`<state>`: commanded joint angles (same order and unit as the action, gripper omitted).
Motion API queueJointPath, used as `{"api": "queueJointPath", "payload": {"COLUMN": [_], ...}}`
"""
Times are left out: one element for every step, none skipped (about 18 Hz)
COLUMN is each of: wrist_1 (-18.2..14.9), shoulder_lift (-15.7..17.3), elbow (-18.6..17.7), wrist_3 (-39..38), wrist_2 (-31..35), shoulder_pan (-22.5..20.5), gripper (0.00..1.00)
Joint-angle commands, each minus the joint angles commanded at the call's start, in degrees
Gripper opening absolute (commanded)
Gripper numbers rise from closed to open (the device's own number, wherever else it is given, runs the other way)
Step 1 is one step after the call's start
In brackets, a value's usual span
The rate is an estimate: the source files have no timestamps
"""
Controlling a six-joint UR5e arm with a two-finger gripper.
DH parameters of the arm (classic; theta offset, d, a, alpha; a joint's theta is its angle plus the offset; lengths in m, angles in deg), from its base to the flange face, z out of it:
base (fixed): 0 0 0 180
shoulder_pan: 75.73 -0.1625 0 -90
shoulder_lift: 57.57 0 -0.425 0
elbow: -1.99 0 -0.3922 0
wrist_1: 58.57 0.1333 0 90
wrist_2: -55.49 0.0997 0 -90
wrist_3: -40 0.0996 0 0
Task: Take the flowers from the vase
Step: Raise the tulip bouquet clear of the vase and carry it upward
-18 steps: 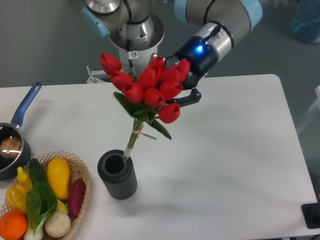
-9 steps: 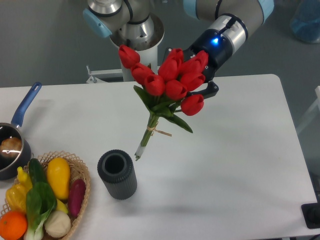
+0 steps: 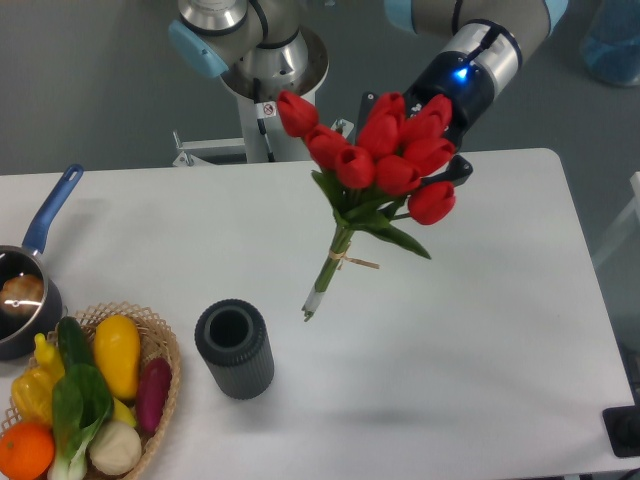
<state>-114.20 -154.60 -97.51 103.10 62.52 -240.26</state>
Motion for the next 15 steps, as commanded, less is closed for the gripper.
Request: {"api": "queueJointPath", "payload": {"wrist_1": [0.09,0.09,0.09,0.09,0.09,0.00,0.00,0.00,0.00,0.00,0.00,-0.09,-0.09,0.00,0.00], "shoulder_lift": [-0.09,-0.09,-0.17,-0.35,-0.70,-0.88,-0.97,-0.97,-0.97,-0.97,-0.97,-0.97,-0.97,-0.97,-0.97], "elbow": [0.09,0.00,-0.17,-0.26,-0.26,-0.35,-0.52,-0.61,-0.70,-0.79,-0.79,-0.79,-0.96,-1.05,-1.05], "wrist_3": [0.17,0.78,1.57,2.37,2.63,2.72,2.72,2.99,3.34,3.51,3.52,3.52,3.52,3.52,3.52], "wrist_2": [0.00,0.00,0.00,0.00,0.00,0.00,0.00,0.00,0.00,0.00,0.00,0.00,0.00,0.00,0.00], "shoulder_pan": [0.00,0.00,0.00,0.09,-0.17,-0.35,-0.53,-0.96,-1.32,-1.32,-1.32,-1.32,-1.41,-1.41,-1.49], "gripper": [0.33,0.33,0.33,0.33,0.33,0.33,0.33,0.33,0.33,0.33,0.33,0.33,0.33,0.33,0.33]}}
